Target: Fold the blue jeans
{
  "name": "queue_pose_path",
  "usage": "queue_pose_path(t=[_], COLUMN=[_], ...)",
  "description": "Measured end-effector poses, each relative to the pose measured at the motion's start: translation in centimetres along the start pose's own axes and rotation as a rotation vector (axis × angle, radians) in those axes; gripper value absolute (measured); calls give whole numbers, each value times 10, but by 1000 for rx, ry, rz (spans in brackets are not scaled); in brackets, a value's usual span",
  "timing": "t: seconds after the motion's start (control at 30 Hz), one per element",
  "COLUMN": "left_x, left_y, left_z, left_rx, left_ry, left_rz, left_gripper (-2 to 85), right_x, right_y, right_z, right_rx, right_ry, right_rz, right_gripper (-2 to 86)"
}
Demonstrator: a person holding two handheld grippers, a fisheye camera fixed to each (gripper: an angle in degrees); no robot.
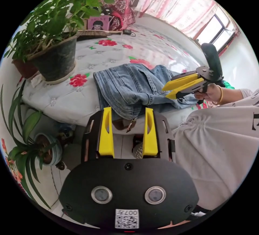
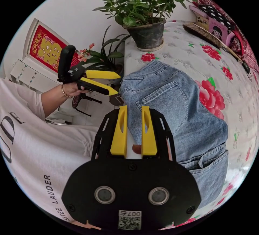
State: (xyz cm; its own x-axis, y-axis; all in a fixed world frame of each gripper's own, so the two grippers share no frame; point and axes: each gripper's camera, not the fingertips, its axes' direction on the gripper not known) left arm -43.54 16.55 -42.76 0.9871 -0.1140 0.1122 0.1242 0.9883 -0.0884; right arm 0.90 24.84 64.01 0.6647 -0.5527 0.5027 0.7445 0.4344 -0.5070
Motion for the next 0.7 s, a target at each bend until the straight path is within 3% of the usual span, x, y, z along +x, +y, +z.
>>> queue_pose_path(t=[0.13,0.2,0.3,0.4,0.47,0.53,0.6,0.63,0.7], left_x=[17,38,65,45,4,-24,-61,-72,-117], left_y=[-25,-30,-17,16,38,53,65,66,67], left_z=[17,-23,-49,-6,24,16,-18,-22,-20], left_rx=[-35,83,118,-74,-233,-226,-49,-19,73], left_ry=[-129,-247,-461,-657,-659,-564,-243,-162,174], left_rz=[75,190,374,387,169,-20,-253,-317,-504], left_gripper=[85,54,57,63,45,13,34,44,111], right_x=[0,1,14,31,36,33,33,32,33], right_y=[7,16,28,31,35,42,43,44,50], right_z=[1,-2,-8,9,29,20,8,-5,-31], right_rx=[-56,-69,-46,-139,-239,-210,-231,-214,-141], right_ry=[21,48,22,-31,-38,-31,-32,-24,-21], right_rz=[11,14,62,107,114,111,108,105,114], right_gripper=[41,41,41,44,46,50,51,52,55])
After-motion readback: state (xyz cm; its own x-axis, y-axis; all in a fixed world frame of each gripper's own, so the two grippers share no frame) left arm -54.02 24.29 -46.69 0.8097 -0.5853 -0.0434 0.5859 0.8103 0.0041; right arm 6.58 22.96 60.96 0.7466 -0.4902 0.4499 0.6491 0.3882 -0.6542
